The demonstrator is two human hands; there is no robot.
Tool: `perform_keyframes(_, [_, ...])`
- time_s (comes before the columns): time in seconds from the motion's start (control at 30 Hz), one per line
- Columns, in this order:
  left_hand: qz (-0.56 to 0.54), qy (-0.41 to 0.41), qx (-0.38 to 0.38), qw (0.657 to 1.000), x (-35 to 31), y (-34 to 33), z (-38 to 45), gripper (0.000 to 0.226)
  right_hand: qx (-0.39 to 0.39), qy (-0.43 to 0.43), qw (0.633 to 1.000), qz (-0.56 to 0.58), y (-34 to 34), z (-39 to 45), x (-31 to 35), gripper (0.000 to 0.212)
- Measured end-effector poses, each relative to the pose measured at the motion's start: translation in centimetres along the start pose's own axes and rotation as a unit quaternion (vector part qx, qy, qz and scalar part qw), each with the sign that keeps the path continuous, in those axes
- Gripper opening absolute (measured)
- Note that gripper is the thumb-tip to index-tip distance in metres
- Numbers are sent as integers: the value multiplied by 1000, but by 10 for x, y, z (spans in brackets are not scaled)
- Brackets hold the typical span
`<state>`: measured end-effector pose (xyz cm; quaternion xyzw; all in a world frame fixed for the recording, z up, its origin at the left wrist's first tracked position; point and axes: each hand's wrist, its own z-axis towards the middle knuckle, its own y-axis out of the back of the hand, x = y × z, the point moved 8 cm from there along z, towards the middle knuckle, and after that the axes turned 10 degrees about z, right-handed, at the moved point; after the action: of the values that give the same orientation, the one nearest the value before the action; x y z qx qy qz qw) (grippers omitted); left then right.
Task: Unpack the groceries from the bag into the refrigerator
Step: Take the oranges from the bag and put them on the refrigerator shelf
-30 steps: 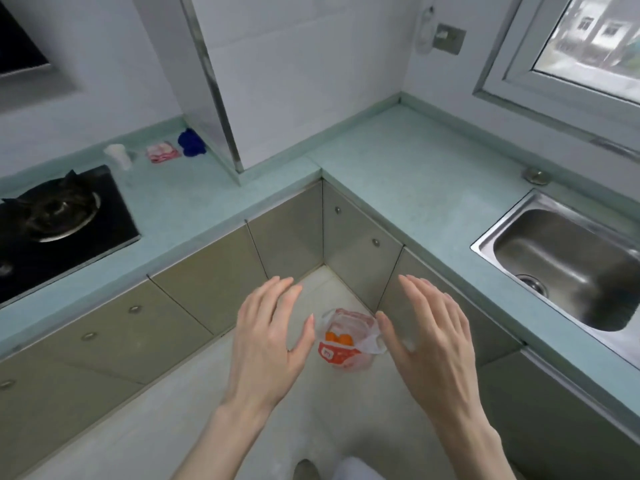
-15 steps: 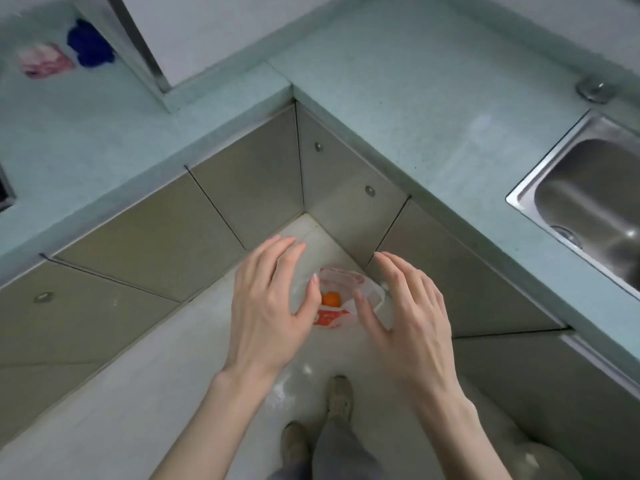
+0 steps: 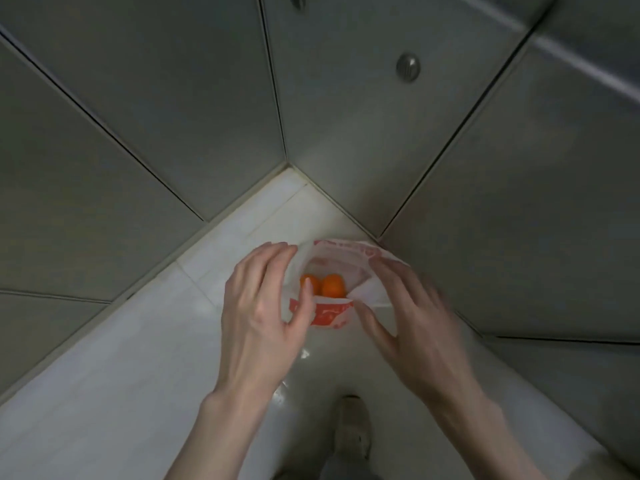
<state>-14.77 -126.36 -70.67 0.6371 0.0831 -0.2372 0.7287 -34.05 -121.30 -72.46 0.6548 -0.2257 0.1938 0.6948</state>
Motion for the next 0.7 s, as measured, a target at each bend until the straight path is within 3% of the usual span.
perform_keyframes(0.2, [-9,-48,35,998,42,-125,-5,43,3,22,1000,6,-101,23,-73,61])
perform_keyframes(0.33, [-2,-101,67,993,57,-193,1,41,-7,38,999,-25,-156,35,-116,55])
perform_keyframes(0.47, [29,-162,95,982,74,-254,7,38,-7,50,998,-46,-208,50,-151,53])
perform_keyframes(0.7, [122,-187,197,955,114,-335,14,51,36,31,997,-67,-282,76,-191,47])
